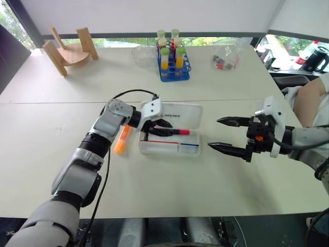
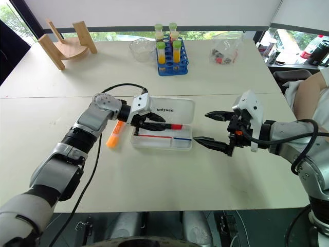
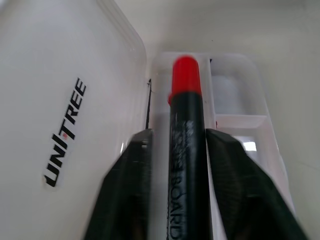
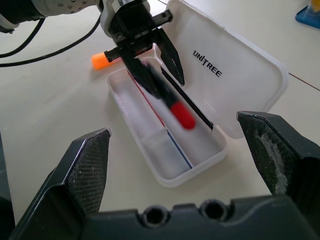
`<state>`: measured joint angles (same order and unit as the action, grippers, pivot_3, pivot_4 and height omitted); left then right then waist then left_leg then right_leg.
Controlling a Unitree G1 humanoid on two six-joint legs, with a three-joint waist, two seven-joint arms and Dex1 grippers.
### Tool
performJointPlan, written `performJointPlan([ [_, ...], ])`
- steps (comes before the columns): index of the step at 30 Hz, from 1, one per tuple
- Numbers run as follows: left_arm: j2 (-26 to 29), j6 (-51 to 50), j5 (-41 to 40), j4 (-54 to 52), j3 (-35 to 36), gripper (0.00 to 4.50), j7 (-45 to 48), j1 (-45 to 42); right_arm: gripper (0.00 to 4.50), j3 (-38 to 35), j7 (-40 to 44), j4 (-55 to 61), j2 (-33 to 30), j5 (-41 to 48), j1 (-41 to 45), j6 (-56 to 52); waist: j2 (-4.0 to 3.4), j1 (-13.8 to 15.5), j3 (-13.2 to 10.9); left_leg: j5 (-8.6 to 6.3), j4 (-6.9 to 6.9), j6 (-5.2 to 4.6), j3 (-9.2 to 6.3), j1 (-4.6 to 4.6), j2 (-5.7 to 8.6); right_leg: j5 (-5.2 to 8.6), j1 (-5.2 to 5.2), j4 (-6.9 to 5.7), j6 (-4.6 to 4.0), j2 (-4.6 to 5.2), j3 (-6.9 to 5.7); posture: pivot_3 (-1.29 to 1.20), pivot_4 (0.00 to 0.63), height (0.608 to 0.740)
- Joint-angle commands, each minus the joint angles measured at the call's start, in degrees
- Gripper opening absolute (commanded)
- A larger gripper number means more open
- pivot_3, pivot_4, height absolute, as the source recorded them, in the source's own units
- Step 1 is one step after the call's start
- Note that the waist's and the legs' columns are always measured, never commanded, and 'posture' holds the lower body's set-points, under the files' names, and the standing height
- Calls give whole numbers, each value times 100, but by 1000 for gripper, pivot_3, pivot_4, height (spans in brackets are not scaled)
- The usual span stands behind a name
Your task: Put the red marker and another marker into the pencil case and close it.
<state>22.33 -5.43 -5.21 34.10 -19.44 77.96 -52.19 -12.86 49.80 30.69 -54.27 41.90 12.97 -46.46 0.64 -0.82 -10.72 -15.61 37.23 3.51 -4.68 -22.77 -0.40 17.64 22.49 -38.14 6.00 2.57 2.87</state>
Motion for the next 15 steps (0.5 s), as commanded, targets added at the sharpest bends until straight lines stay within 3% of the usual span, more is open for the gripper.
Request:
performJointPlan([
  [1, 109, -209, -165, -409, 205, 3836, 139, -18, 4500, -161, -44, 123, -5, 64, 35, 63, 0, -3, 0, 0, 0, 0, 0, 0, 0, 0, 0, 0, 0, 0, 0, 0, 150, 740],
  [2, 199, -442, -305, -673, 332, 4337, 147, 54, 4500, -139, -47, 113, -4, 61, 57, 68, 0, -9, 0, 0, 0, 0, 0, 0, 0, 0, 0, 0, 0, 0, 0, 0, 150, 740],
  [3, 293, -758, -484, -963, 478, 4453, 146, 129, 4500, -116, -50, 101, -3, 60, 83, 70, 0, -19, 0, 0, 0, 0, 0, 0, 0, 0, 0, 0, 0, 0, 0, 0, 150, 740],
  [6, 582, -1816, -1002, -1847, 988, 4453, -124, 413, 4500, -83, -39, 77, -6, 58, 120, 82, -1, -36, -1, 0, -2, 0, -3, 1, -4, 0, 2, -3, 0, -3, 0, 0, 150, 740],
  [10, 1210, -3612, -1485, -3463, 2433, 4453, -1575, 1580, 4500, 46, -2, 10, 25, 9, 171, 136, -3, -139, 0, 0, -6, 0, -9, 6, -14, 0, 3, -2, 0, -5, 5, 0, 150, 740],
  [15, 951, -4983, -1568, -4819, 3269, 4453, -3334, 2549, 4500, 172, 65, -95, 55, -22, 247, 210, 0, -55, -1, 0, 4, 0, -16, 10, -15, 0, -15, -3, 1, 4, -3, 0, 150, 740],
])
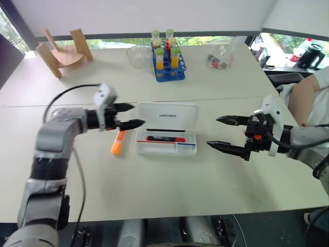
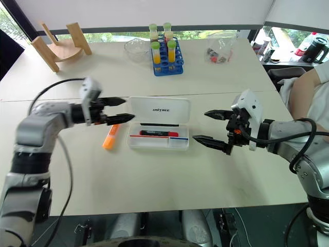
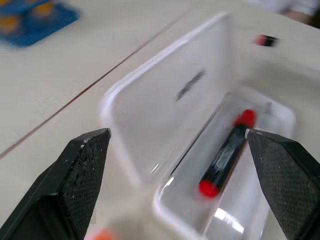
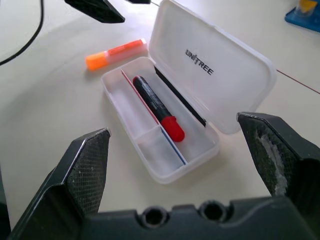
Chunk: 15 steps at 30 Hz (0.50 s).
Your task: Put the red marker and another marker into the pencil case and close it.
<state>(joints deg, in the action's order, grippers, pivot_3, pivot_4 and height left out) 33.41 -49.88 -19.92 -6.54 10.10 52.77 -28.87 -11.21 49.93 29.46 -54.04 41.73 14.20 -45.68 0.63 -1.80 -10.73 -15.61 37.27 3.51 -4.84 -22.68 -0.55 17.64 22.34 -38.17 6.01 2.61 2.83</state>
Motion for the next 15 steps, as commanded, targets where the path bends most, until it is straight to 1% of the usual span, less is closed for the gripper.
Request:
performJointPlan([
  [1, -312, -704, -104, -921, 368, 4453, -1108, 348, 4500, 54, 62, 1, 46, -12, 170, 143, 1, 86, 0, 0, 5, 0, 2, 2, 2, -2, -3, 1, 3, 2, 1, 0, 150, 740],
  [5, -935, -1023, -47, -1248, 296, 4453, -2048, 713, 4500, 209, 113, -114, 80, -63, 328, 188, 4, 147, 1, 0, 15, 1, 8, 6, 14, -7, -15, 4, 12, 8, 2, 0, 150, 740],
  [8, -1330, -1017, 234, -1210, 58, 4453, -2752, 998, 4500, 275, 162, -179, 76, -120, 418, 227, 5, 120, 1, 0, 12, 2, 11, 7, 14, -7, -13, 4, 12, 8, 4, 0, 150, 740],
  [10, -1542, -939, 430, -1102, 51, 4453, -3221, 1150, 4500, 291, 178, -208, 71, -140, 455, 242, 4, 106, 1, 0, 7, 2, 11, 8, 13, -7, -10, 4, 11, 3, 4, 0, 150, 740],
  [13, -1665, -883, 530, -1092, 84, 4453, -3566, 1348, 4500, 292, 185, -209, 71, -148, 461, 248, 0, 98, 4, 1, -2, 2, 13, 15, 11, -7, -7, 2, 9, -1, 7, 0, 150, 740],
  [15, -1651, -829, 516, -1097, 63, 3933, -3635, 1472, 4500, 314, 180, -213, 82, -164, 467, 261, -1, 81, 5, 1, -4, 3, 19, 22, 10, -7, -11, 2, 9, -2, 12, 0, 150, 740],
])
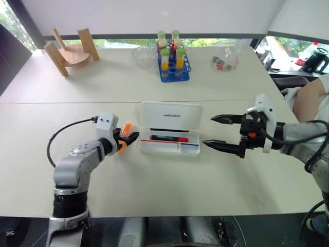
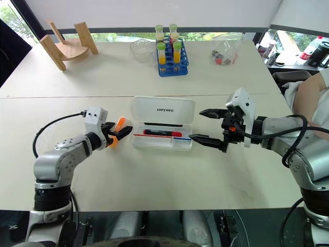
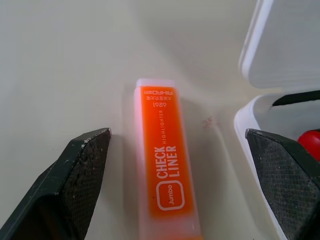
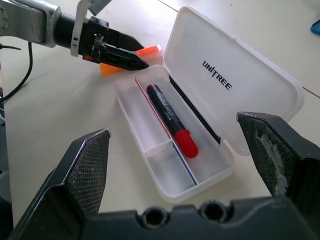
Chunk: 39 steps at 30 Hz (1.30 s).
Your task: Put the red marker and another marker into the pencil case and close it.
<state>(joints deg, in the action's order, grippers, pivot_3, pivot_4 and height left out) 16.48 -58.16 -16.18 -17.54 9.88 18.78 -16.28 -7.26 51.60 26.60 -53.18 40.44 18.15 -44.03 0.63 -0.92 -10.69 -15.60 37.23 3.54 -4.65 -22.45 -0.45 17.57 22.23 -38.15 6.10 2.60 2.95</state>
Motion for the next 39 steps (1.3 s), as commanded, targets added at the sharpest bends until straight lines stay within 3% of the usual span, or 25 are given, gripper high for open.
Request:
performJointPlan([
  [1, 48, 38, 118, 7, 76, 3629, -245, 262, 4500, -73, 14, 63, 3, -44, 76, 104, -1, -8, 1, 0, 0, 0, 2, 1, 0, 0, 0, 0, 0, 0, 3, 0, 150, 740],
  [6, 143, 111, -15, -26, 140, 1075, -214, 360, 4500, -64, 30, 30, 25, -92, 80, 138, -2, 20, 2, 0, 0, 0, 5, 3, 1, 0, -2, 1, 0, 1, 3, 0, 150, 740],
  [7, 172, 97, -51, -30, 191, 824, -200, 342, 4500, -57, 27, 21, 32, -104, 89, 141, -2, 19, 2, 0, 0, 0, 5, 2, 1, 0, -3, 1, 0, 1, 2, 0, 150, 740],
  [11, 499, 307, -299, -108, 228, 854, 231, 282, 4500, -69, 30, 14, 32, -118, 85, 143, -2, 5, 1, 0, 0, 0, 5, 2, 1, 0, -1, 1, 0, 1, 2, 0, 150, 740],
  [15, 1552, 1298, -1389, -507, 233, 854, 2642, -455, 4500, -103, 70, -13, -32, -147, 104, 148, 16, 33, -11, 4, -2, 7, 1, -11, -3, 0, 13, -1, -3, -5, -2, 0, 150, 740],
  [21, 2383, 2024, -1601, -104, -880, 854, 4673, -1195, 4500, -188, 153, -55, -101, -158, 65, 142, 5, 18, -5, 9, -10, 19, 16, -9, 11, -1, -1, 22, -2, 17, 1, 0, 150, 740],
  [29, 2077, 3843, -284, 1534, -2566, 854, 5764, -1947, 4500, -367, 96, 72, -160, -99, -73, 55, 7, 11, -8, 8, -10, 15, 12, -10, 2, -1, 8, 15, -3, 0, 1, 0, 150, 740],
  [38, 1555, 4754, 461, 2739, -2873, 854, 5657, -2233, 4500, -562, -56, 297, -159, -14, -280, -70, 8, 12, -9, 8, -9, 13, 9, -19, 3, -1, 16, 13, -2, 0, 1, 0, 150, 740],
  [39, 1530, 4779, 498, 2793, -2860, 1874, 5628, -2239, 4500, -572, -66, 310, -158, -6, -295, -76, 8, 13, -9, 8, -8, 13, 8, -19, 3, -1, 16, 12, -2, 0, 1, 0, 150, 740],
])
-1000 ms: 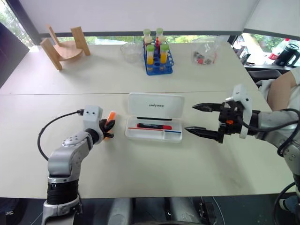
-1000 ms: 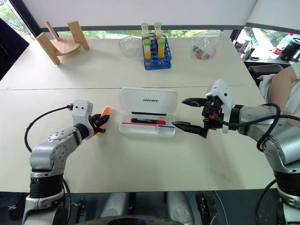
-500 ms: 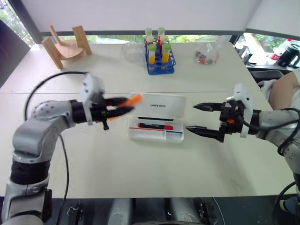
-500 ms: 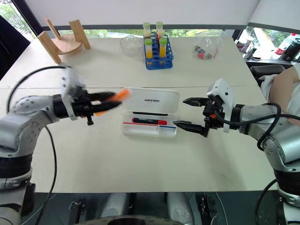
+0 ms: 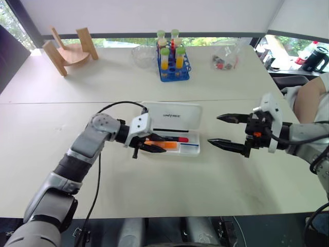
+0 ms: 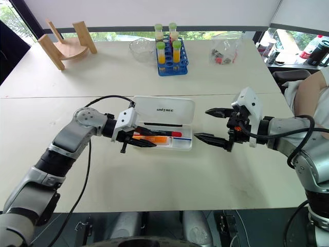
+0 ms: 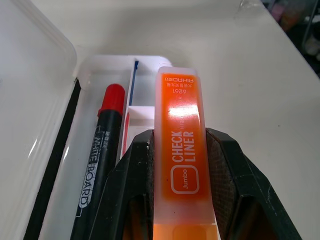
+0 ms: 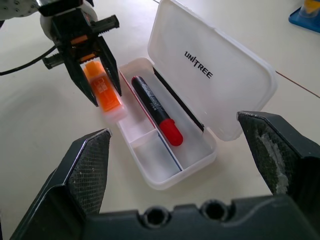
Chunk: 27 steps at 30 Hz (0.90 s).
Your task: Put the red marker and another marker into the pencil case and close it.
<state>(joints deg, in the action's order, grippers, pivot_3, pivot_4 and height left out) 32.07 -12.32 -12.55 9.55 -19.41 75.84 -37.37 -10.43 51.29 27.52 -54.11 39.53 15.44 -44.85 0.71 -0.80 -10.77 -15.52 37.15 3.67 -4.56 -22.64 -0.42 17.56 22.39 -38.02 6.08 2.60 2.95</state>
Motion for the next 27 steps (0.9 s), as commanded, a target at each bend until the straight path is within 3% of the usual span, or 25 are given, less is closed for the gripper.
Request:
performJointPlan([
  [1, -47, 211, 171, 136, 84, 2169, -106, -135, 4500, -259, -51, 233, -60, 96, -32, -6, 0, 1, 0, 0, 2, 0, 0, 0, 0, 0, -1, -1, 0, 0, 0, 0, 150, 740],
  [6, -30, 258, 257, 225, 109, 4466, -99, -106, 4500, -243, -83, 254, -34, 122, -25, -26, 0, 0, 0, 0, 4, 0, -1, 0, 1, 0, -1, -3, 0, 1, 0, 0, 150, 740],
  [11, 16, -247, -208, -177, 466, 4466, -114, 3, 4500, -143, -80, 157, -13, 85, 79, -2, 0, -2, 0, 0, 4, 0, -2, 0, 0, 0, -1, -3, 0, 1, 0, 0, 150, 740],
  [15, 243, -1635, -1439, -1000, 1717, 4466, -578, 175, 4500, -294, -440, -244, 96, -163, 192, 67, 1, -25, -1, 0, 4, 0, -5, -1, -5, 0, 2, -7, 0, -1, -1, 0, 150, 740],
  [20, 921, -2536, -2186, -2110, 2868, 4466, -1055, 1064, 4500, -376, -1127, -1125, 58, -858, 225, 69, -1, -53, 0, 0, -3, 0, -2, 8, -7, 1, 0, -8, -1, -1, 4, 0, 150, 740],
  [27, 1317, -3205, -2955, -3092, 3892, 4466, -1583, 2280, 4500, -336, -1125, -2097, -58, -1523, -191, 406, -1, 18, -1, 0, 3, 0, -1, 7, -6, 1, -7, -6, -1, 6, 2, 0, 150, 740],
])
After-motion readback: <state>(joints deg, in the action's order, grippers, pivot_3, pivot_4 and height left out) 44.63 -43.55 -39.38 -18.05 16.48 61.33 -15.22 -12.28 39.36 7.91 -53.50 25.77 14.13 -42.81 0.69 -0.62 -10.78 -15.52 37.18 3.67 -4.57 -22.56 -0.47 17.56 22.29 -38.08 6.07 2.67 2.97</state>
